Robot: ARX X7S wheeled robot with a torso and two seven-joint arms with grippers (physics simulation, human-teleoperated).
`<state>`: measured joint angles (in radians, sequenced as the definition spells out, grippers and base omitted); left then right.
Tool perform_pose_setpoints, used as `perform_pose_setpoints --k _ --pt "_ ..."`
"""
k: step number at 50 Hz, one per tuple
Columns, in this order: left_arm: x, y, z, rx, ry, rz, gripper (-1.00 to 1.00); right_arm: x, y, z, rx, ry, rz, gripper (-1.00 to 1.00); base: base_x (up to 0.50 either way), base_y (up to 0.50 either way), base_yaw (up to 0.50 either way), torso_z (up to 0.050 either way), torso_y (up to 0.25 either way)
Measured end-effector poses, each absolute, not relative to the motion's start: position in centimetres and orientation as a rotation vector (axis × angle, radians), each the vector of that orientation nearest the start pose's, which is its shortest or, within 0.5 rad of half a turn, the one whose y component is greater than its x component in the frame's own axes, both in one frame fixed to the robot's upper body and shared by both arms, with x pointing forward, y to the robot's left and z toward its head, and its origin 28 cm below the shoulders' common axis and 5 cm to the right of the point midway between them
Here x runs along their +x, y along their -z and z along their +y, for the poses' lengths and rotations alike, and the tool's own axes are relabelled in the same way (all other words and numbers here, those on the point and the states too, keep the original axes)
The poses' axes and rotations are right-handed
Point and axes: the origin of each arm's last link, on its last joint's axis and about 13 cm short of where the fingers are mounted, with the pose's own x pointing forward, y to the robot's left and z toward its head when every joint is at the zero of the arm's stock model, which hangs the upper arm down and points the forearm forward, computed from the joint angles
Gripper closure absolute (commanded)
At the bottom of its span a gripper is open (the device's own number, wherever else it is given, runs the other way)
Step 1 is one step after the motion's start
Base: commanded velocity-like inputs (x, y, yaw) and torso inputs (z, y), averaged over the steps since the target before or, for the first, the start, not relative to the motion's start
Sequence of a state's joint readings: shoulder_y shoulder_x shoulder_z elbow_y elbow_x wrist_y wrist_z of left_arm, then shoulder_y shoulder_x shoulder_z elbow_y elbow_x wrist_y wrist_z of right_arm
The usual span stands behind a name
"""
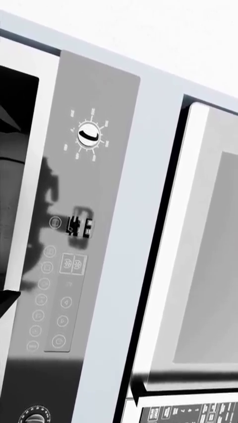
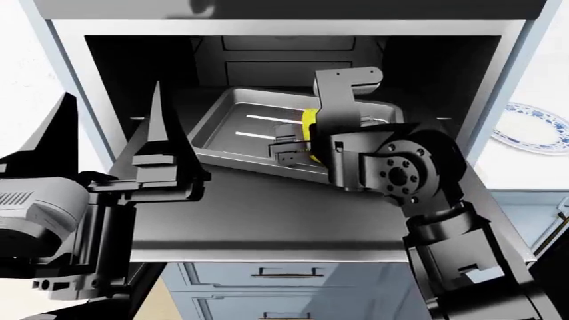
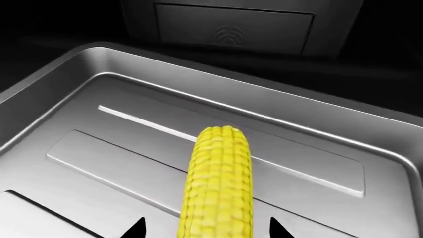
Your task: Pick the corn from the top rack in the oven and place it on the plate on the counter.
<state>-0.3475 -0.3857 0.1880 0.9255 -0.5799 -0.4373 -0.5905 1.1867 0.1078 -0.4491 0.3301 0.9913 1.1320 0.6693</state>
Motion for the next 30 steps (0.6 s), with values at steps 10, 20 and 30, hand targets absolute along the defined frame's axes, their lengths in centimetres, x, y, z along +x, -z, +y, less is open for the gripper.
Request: perform_pose_setpoints --k 10,20,30 --pt "18.60 -21.71 19.42 -0.215 0.065 -0.603 -1.00 34.82 -23.53 -2.80 -0.059 -0.127 0.460 1.00 0.00 0.00 0.00 0.000 0.000" --pt "18.61 -21.59 19.45 -0.219 0.063 -0.601 -1.00 34.74 -23.52 -2.84 -0.071 -0.119 0.450 1.00 0.00 0.00 0.00 0.000 0.000" --pt "18.60 -21.54 19.44 -0.220 0.063 -0.601 -1.00 34.61 -23.35 -3.00 -0.082 -0.123 0.429 1.00 0.00 0.00 0.00 0.000 0.000"
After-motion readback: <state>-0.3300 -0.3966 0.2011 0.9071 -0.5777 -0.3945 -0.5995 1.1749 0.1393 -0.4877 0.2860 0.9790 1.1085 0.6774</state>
